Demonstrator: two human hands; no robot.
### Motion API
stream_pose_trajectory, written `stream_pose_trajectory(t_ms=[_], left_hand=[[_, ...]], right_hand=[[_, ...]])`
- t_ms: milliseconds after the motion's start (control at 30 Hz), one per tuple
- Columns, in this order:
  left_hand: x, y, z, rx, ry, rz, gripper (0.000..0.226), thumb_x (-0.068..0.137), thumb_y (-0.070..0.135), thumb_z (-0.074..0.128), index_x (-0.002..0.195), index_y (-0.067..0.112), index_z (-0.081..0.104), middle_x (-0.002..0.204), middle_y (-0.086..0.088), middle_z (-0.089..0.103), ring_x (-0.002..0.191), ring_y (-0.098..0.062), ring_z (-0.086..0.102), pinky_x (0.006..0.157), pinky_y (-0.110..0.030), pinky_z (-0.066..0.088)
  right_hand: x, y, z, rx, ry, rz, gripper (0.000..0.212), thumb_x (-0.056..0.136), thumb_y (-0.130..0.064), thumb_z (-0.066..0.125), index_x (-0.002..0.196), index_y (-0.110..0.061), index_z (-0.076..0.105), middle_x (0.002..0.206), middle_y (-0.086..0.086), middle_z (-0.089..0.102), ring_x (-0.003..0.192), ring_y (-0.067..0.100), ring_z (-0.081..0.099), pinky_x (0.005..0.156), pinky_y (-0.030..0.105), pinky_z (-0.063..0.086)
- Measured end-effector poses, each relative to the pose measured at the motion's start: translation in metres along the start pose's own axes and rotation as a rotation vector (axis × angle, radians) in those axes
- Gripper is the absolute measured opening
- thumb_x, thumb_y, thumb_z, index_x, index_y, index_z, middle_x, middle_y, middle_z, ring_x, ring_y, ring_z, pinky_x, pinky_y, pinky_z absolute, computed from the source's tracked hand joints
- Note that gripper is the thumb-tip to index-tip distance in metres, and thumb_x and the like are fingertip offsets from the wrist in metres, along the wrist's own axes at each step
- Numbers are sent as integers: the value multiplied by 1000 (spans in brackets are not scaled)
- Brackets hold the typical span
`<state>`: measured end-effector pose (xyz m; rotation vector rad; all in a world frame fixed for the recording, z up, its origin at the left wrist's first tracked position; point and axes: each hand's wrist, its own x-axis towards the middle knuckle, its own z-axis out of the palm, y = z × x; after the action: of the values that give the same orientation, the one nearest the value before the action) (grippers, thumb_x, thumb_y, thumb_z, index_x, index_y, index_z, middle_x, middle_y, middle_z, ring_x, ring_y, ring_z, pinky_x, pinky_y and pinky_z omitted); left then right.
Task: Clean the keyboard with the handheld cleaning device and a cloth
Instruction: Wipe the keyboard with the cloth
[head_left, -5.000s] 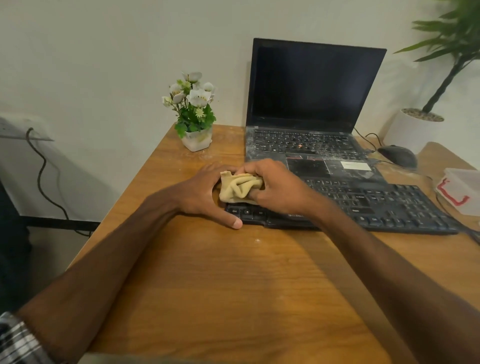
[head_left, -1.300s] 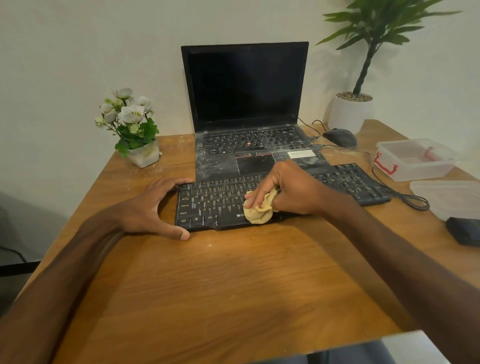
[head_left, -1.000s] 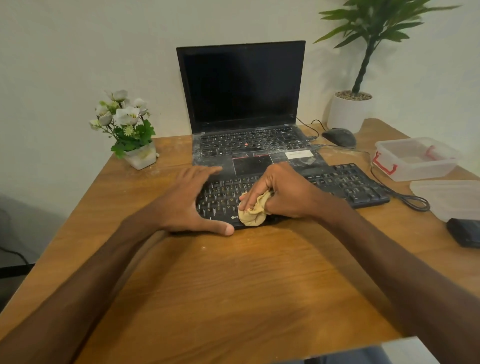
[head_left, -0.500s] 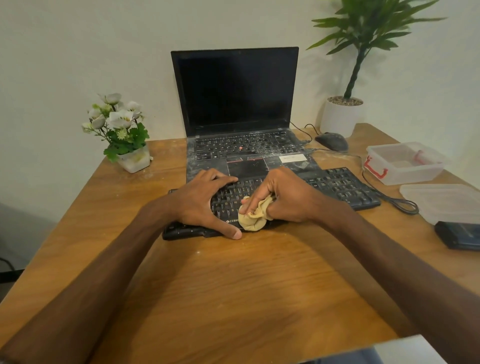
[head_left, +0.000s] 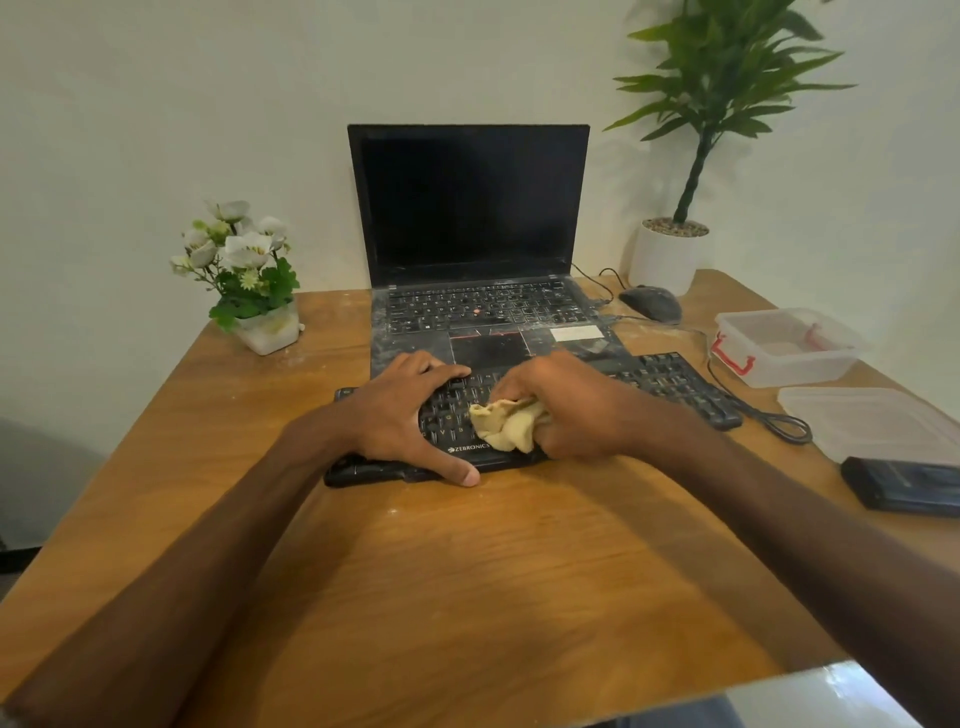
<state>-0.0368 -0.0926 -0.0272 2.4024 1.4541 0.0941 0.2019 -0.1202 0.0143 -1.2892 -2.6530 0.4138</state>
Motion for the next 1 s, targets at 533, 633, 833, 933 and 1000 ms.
stream_pose_trajectory(t_ms=[533,633,833,933,1000], left_hand=[[1,-5,3,-27,8,4,135,51,85,77,163,38,18,142,14,29,129,-7,28,103,-30,31],[1,-5,3,-38,8,7,135,51,85,77,163,37,19,140,14,29,128,-7,28,104,-30,32],[1,-6,3,-29,4,0,138,49,89,75,163,38,18,139,15,28,128,-8,28,106,-33,35],[2,-5,3,-14,0,-8,143,43,95,69,163,38,17,138,15,28,128,-8,28,106,-33,35],[2,-5,3,-6,8,-3,143,43,96,68,163,38,17,136,15,29,127,-8,28,107,-33,34]], right_hand=[[-22,43,7,205,145,-64,36,75,10,77,102,-14,80,110,-1,76,107,5,70,93,20,56],[-30,56,-1,248,126,-18,37,73,16,72,95,-14,82,104,-4,77,101,-2,70,91,21,57],[-17,39,-14,191,158,-36,36,74,5,78,90,-27,81,89,-8,79,81,5,74,69,28,61],[-3,15,-2,290,241,-148,35,75,6,77,96,-22,81,97,-6,79,88,3,74,75,29,62],[4,4,11,303,182,-191,37,74,9,75,98,-18,81,101,-5,78,96,2,73,83,28,61]])
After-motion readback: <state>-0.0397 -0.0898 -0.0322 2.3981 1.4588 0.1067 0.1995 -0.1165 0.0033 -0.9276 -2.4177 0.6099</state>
